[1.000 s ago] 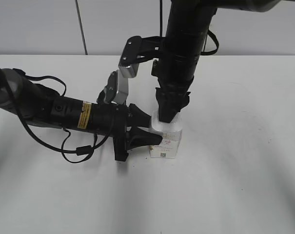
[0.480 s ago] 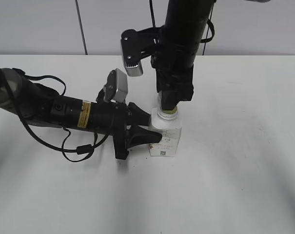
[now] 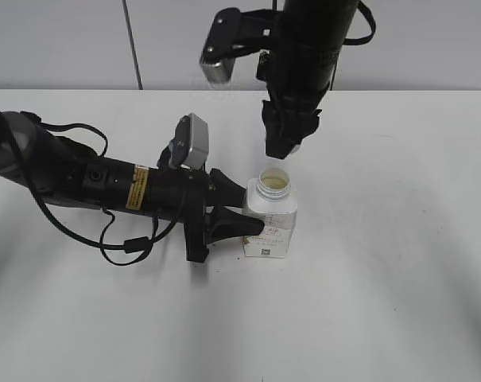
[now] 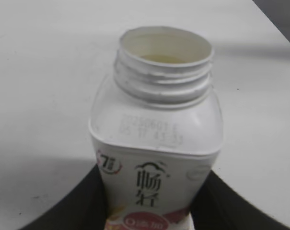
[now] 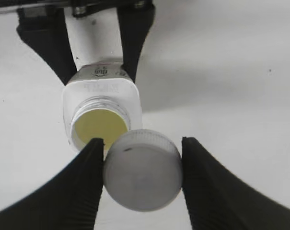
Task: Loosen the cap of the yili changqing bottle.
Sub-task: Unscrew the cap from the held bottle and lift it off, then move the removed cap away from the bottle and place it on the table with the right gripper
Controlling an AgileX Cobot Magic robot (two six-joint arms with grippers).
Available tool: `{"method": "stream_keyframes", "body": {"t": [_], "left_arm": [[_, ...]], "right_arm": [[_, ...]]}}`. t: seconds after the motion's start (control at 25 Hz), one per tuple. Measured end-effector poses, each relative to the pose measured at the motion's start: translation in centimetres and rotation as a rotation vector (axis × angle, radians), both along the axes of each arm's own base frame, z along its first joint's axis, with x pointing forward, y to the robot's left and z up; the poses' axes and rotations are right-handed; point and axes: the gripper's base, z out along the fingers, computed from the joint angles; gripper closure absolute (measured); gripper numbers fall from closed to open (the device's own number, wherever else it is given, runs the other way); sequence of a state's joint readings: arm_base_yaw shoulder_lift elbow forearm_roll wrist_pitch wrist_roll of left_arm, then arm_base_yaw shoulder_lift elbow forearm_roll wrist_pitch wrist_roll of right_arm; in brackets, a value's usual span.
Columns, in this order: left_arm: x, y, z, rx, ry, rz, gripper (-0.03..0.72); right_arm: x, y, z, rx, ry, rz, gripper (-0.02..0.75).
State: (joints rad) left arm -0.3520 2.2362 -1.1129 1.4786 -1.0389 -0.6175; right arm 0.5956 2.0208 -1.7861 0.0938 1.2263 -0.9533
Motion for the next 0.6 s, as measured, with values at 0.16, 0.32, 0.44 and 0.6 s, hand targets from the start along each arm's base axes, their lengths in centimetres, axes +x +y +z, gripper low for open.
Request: {"method": "stream_keyframes", "body": {"t": [0.16,0.32,0.44,0.6], "left_arm": [[0.0,0.0,0.0,0.0,0.0,-0.001,0.372],[0.0,0.0,0.0,0.0,0.0,-0.001,0.372],[0.0,0.0,0.0,0.0,0.0,0.001,0.372],[0.0,0.0,0.0,-0.001,0.0,0.002,0.373]], "right_arm": [[-0.3,-0.4,1.5,0.041,0.014,-0.289,0.346],[-0.4,-0.8,2.2,0.09,0.051,-0.678,0.347],[-0.4,-0.9,2.3,0.116,0.08,-0.854,0.347],[-0.3,-1.1,2.3,0.121,0.084,-0.916,0.347]]}}
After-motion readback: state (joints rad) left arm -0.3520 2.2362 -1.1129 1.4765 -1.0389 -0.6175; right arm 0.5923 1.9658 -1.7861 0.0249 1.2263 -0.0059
